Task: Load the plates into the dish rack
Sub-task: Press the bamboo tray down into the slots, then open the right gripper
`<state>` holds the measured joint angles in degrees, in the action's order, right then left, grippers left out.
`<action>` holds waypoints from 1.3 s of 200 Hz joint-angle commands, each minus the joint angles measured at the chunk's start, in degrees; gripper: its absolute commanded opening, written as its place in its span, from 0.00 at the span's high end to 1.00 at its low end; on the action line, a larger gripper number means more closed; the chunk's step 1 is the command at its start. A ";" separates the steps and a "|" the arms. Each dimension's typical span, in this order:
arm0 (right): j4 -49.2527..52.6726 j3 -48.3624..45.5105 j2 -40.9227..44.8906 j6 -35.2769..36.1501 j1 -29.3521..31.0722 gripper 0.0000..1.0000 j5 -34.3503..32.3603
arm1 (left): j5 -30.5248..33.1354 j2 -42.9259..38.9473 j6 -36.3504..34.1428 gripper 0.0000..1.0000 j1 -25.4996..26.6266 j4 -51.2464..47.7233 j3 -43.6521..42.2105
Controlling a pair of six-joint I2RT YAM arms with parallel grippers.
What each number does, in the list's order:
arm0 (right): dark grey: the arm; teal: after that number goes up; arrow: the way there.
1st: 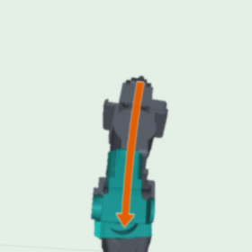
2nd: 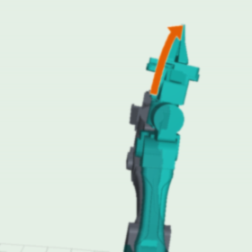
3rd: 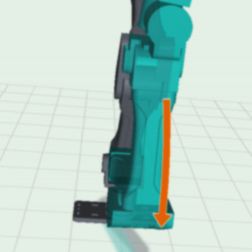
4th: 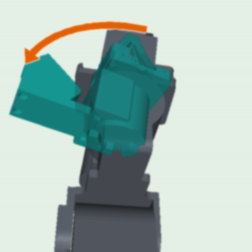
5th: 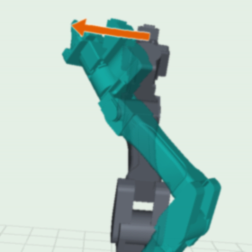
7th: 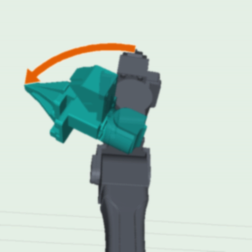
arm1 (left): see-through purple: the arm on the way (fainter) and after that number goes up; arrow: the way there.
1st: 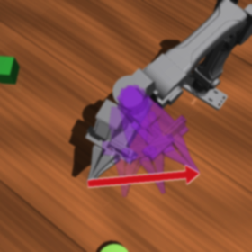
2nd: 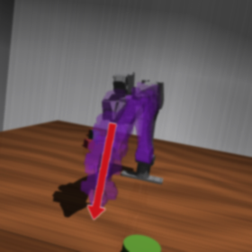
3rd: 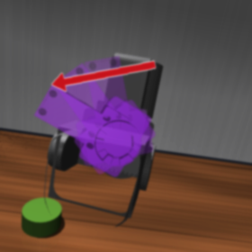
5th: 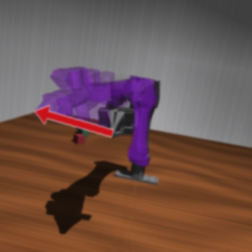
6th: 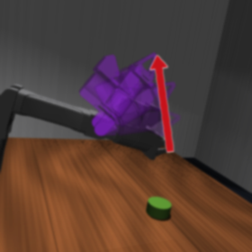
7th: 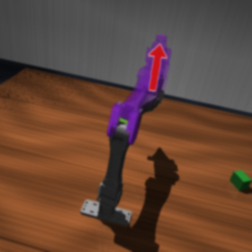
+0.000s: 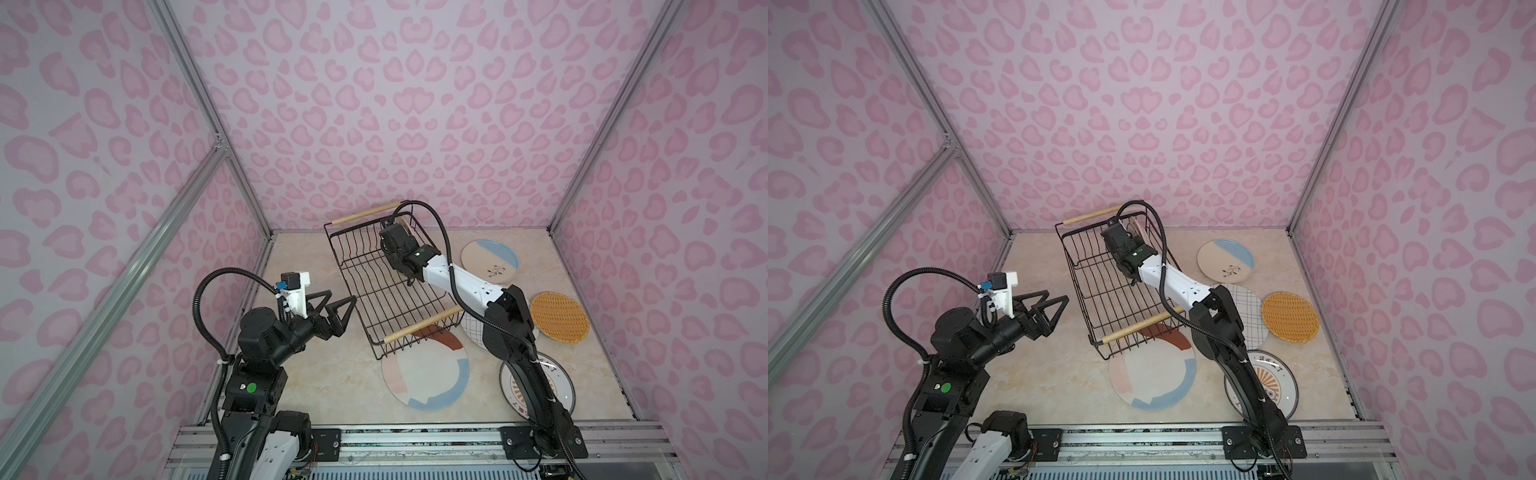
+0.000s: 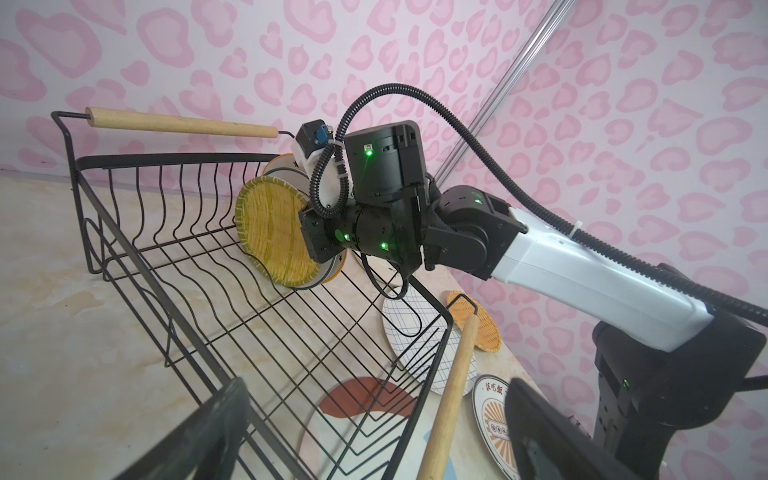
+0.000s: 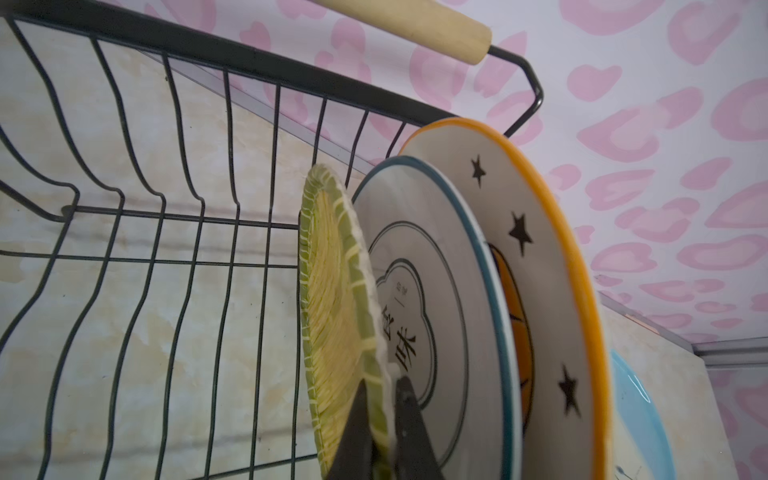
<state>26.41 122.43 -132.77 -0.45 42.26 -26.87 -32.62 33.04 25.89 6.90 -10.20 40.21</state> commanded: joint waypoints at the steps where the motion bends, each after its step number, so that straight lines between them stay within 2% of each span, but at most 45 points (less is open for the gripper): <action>1: -1.34 0.53 -0.98 -1.02 -0.03 1.00 0.14 | -1.21 -0.08 -0.05 0.03 0.00 2.61 -0.28; 41: -1.05 0.45 -1.13 -1.38 -0.07 1.00 0.42 | -5.09 0.36 0.39 0.03 -0.06 4.09 -0.39; 62: -0.84 0.46 -1.24 -1.68 -0.16 1.00 0.68 | -5.09 0.10 0.35 0.03 -0.04 4.20 -0.48; 138: -0.48 0.60 -0.89 -2.39 -0.46 0.79 1.12 | -5.08 0.10 0.38 0.03 -0.20 4.17 -0.48; 260: -0.22 0.88 1.37 -2.10 -0.03 0.70 1.52 | -5.08 0.27 0.48 0.03 -0.48 4.26 -0.48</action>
<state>26.44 123.07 -131.92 -2.52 42.02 -25.47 -37.12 33.21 26.48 6.50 -7.99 39.94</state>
